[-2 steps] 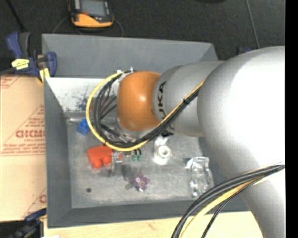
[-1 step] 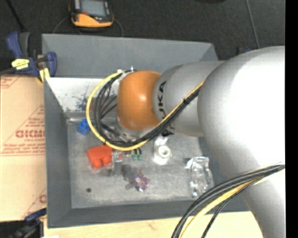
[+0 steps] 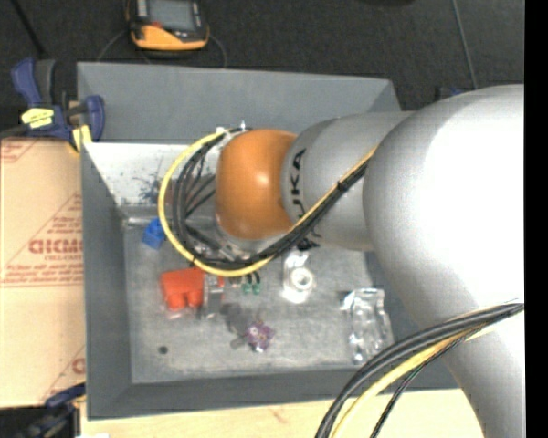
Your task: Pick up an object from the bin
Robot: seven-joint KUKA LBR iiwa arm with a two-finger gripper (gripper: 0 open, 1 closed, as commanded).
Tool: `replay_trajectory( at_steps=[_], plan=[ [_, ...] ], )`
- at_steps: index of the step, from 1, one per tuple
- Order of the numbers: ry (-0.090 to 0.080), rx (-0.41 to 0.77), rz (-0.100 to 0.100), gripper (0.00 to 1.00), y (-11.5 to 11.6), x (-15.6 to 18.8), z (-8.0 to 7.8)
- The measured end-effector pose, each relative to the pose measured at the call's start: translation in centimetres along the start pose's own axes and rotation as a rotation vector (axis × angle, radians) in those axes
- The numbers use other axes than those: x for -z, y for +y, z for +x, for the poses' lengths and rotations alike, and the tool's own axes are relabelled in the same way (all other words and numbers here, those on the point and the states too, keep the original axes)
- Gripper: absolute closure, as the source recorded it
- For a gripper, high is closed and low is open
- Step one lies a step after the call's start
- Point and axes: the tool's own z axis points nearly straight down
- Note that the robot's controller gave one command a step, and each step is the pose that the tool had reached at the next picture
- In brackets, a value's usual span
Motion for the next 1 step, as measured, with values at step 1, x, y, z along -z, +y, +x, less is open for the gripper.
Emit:
replay_trajectory(
  at_steps=[1],
  plan=[
    [-0.009, -0.002, 0.0, 1.0, 0.02, 10.51, -0.35]
  ],
)
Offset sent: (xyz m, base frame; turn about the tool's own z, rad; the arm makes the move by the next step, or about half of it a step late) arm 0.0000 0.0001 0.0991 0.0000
